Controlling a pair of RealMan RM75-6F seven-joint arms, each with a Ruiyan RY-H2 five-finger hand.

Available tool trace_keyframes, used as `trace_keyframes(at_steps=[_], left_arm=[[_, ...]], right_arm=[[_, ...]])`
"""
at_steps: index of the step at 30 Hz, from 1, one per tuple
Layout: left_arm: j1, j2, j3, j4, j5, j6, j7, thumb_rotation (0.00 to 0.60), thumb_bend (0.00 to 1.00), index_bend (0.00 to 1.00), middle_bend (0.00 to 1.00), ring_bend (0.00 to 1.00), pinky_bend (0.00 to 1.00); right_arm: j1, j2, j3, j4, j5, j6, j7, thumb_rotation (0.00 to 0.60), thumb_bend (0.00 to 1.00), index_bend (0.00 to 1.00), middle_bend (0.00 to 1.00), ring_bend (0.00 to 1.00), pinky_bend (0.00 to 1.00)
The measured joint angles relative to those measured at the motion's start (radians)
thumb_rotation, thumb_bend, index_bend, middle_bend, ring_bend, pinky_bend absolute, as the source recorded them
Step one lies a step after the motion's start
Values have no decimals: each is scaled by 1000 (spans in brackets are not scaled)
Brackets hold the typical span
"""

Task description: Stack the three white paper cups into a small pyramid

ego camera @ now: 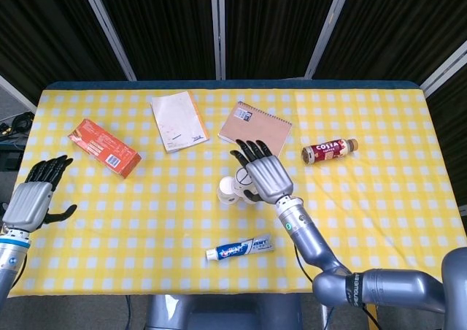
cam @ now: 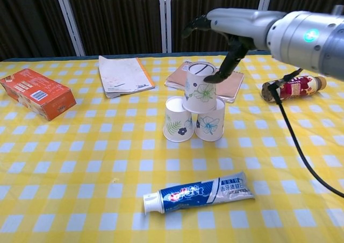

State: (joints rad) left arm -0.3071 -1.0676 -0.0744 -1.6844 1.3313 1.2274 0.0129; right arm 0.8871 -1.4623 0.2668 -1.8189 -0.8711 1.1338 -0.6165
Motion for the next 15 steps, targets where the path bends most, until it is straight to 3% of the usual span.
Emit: trace_keyframes(at_steps=[8, 11, 15], left_arm=[[22, -13, 8, 0, 22, 43, 25, 600, 285, 0, 0, 0, 0], [32, -18, 16, 1, 29, 55, 45, 600, 285, 0, 0, 0, 0], [49, -30, 24, -2, 39, 84, 70, 600, 282, 0, 0, 0, 0]], right_arm=[[-163, 119, -117, -68, -219, 148, 84, 600, 147, 141, 0, 0, 0], [-247, 150, -178, -46, -322, 213, 186, 600, 147, 138, 0, 0, 0], [-372, 174, -256, 60, -450, 319, 357, 600, 147, 132, 0, 0, 0]])
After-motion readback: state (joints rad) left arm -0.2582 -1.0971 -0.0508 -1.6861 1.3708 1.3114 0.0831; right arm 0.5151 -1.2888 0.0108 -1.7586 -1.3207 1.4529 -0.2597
